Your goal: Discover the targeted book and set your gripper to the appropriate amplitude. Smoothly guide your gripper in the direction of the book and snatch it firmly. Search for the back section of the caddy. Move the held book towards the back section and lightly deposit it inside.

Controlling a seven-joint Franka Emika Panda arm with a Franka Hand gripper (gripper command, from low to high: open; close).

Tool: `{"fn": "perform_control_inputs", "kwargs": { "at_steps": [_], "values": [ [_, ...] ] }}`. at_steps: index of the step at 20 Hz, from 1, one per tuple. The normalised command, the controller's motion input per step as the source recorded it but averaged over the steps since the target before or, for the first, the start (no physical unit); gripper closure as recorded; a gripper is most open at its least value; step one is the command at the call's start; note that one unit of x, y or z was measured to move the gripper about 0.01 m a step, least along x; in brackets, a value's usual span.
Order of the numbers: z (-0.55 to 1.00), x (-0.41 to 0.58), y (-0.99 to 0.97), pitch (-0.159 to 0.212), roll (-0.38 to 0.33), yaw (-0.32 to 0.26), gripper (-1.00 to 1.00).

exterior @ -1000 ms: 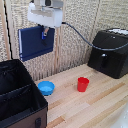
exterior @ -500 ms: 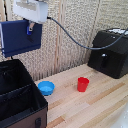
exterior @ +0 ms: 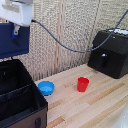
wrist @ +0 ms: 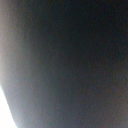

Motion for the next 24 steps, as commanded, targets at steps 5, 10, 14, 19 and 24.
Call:
{"fn": "perform_control_inputs", "kwargs": {
  "at_steps": [5, 10, 14, 19, 24],
  "values": [
    [-0.03, 0.605, 0.5, 0.065, -0.054, -0.048, 1.0],
    [-0.03, 0.638, 0.2, 0.019, -0.073, -0.026, 1.0],
    [-0.01, 0.385, 0.11, 0.004, -0.056, 0.0, 1.0],
    [0.01, 0.178, 0.04, 0.027, 0.0, -0.012, -1.0],
    [0.33, 0.031, -0.28, 0.022, -0.131, 0.011, -1.0]
  ]
}}
